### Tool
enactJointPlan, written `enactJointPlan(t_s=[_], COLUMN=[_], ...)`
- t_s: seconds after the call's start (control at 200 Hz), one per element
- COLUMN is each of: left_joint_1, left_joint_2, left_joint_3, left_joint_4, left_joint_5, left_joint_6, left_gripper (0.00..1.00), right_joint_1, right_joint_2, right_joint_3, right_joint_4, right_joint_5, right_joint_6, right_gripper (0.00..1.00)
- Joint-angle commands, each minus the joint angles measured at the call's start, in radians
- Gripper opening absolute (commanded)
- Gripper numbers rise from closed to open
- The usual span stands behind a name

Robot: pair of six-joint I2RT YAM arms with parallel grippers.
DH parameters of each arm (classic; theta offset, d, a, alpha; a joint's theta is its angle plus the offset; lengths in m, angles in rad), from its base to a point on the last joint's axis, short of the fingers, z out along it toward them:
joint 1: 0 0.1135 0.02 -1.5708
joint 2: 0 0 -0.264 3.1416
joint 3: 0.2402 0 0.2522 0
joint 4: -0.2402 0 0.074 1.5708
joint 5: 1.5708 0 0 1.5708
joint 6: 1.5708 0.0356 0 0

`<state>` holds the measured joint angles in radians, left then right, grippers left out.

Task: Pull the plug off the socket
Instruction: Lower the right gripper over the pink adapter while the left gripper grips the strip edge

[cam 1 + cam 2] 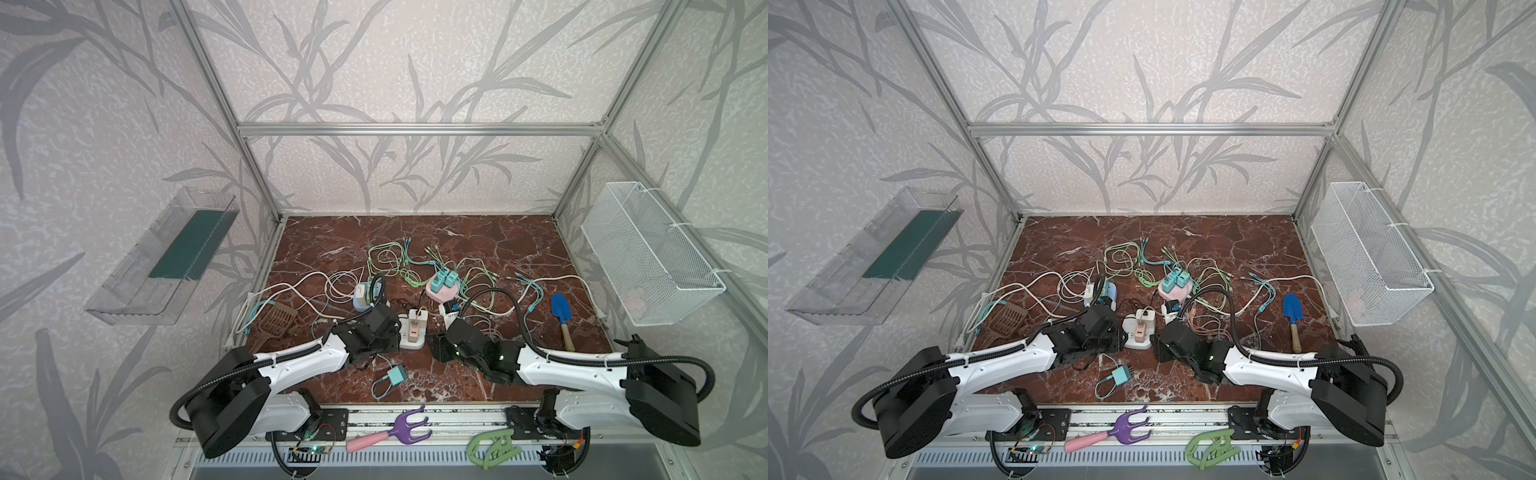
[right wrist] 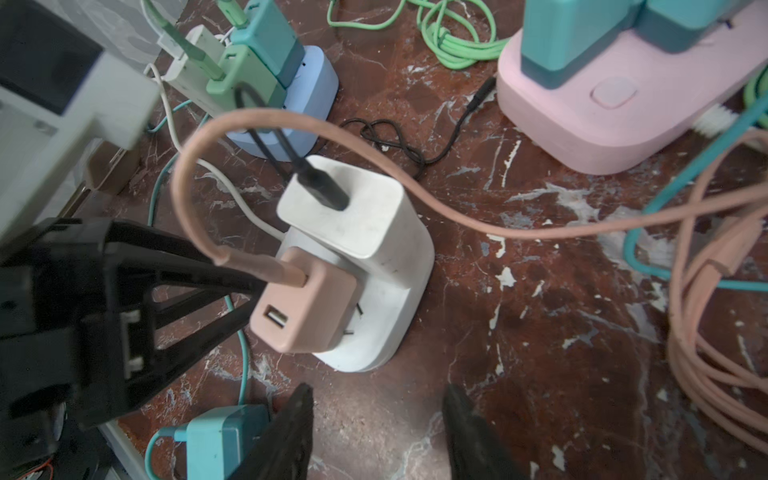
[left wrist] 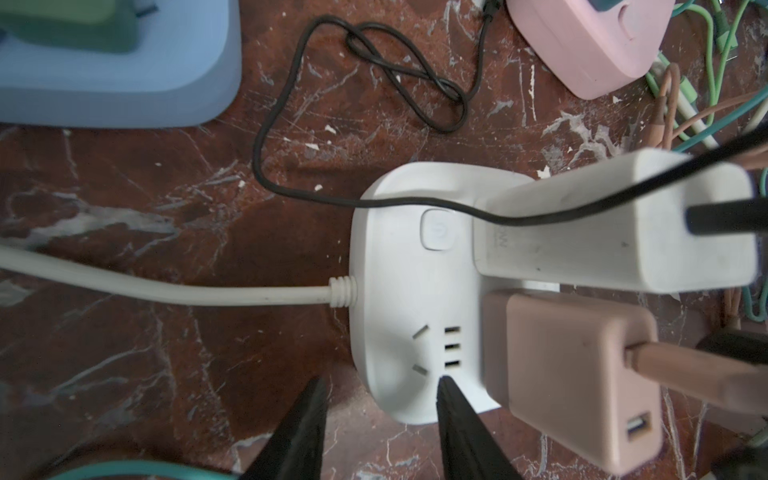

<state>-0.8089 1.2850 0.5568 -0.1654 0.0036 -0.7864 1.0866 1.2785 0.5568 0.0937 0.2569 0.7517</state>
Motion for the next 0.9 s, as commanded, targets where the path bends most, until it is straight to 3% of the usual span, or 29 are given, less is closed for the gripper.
enactJointPlan(t_s=[0.0,0.19,0.36,0.66,0.895], left_joint_1=[0.005,0.005,0.005,0.002,-0.003], left_joint_2=[0.009,0.029,0.057,0.099,0.095], left_joint_3=[0.029,0.018,0.02,0.002,-0.008], left_joint_4=[0.037,0.076,0.092,0.231,0.245], left_joint_5=[0.023,0.064,0.092,0.164,0.166], left_joint_6=[-0.019,-0.039,-0.052,-0.11,-0.123], left_gripper=[0.43,0.38,0.34,0.28,0.27], right_joint_1=[0.038,0.089,0.093,0.086,0.051], right_joint_2=[0.043,0.138,0.19,0.206,0.217], right_joint_3=[0.071,0.184,0.241,0.241,0.242], right_joint_4=[-0.076,-0.178,-0.233,-0.261,-0.237], right_joint_5=[0.091,0.161,0.142,0.22,0.189], right_joint_6=[0.027,0.043,0.048,0.058,0.026], right_gripper=[0.51,0.51,0.51,0.51,0.52])
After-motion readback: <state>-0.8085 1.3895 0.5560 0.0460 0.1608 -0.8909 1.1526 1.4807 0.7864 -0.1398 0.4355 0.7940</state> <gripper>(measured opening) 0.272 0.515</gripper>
